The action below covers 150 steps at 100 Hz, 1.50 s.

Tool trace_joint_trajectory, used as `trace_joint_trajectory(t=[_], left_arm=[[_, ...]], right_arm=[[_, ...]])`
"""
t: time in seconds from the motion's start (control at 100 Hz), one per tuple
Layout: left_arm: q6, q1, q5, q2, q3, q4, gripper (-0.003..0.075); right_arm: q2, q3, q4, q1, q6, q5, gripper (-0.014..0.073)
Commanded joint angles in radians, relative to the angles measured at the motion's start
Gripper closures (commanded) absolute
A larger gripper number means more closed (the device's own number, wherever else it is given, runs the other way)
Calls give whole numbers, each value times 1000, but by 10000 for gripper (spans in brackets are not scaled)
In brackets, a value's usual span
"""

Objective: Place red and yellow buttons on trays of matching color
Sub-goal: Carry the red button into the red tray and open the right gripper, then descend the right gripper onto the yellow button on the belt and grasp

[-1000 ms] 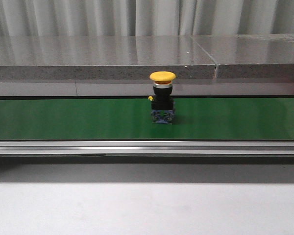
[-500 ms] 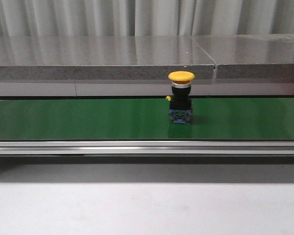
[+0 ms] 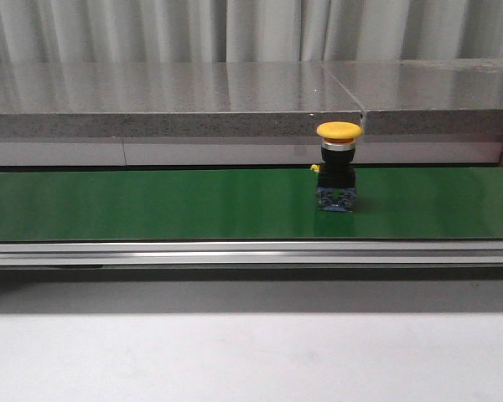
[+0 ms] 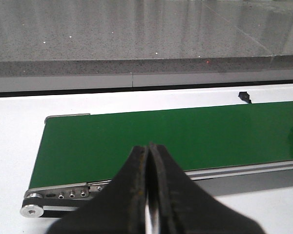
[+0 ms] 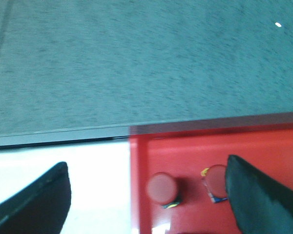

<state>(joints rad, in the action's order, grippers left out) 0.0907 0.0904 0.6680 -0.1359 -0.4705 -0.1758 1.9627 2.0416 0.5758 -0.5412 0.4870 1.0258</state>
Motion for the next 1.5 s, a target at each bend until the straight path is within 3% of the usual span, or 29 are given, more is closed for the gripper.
trace_joint_trajectory(t=[0.0,0.29,0.72,1.02,1.16,1.49], left_arm=[[-5,6,-73,-13,-24,-18,739],[-5,6,-73,-13,-24,-18,739],[-5,6,-73,-13,-24,-18,739],[-5,6,-73,-13,-24,-18,739],[-5,6,-73,-13,-24,-18,739],[-5,6,-73,-13,-24,-18,739]], right_arm=[[-111,31,56,25,18,17,-41],[-263,-47,56,135,20,97,-41],[-580,-645,56,315,155,-77,-41],[-619,-944,56,395,285,-147,-41],[-614,-1017,56,439,303,-254,-41],[-552,-1020,57,504,318,-320,-41]])
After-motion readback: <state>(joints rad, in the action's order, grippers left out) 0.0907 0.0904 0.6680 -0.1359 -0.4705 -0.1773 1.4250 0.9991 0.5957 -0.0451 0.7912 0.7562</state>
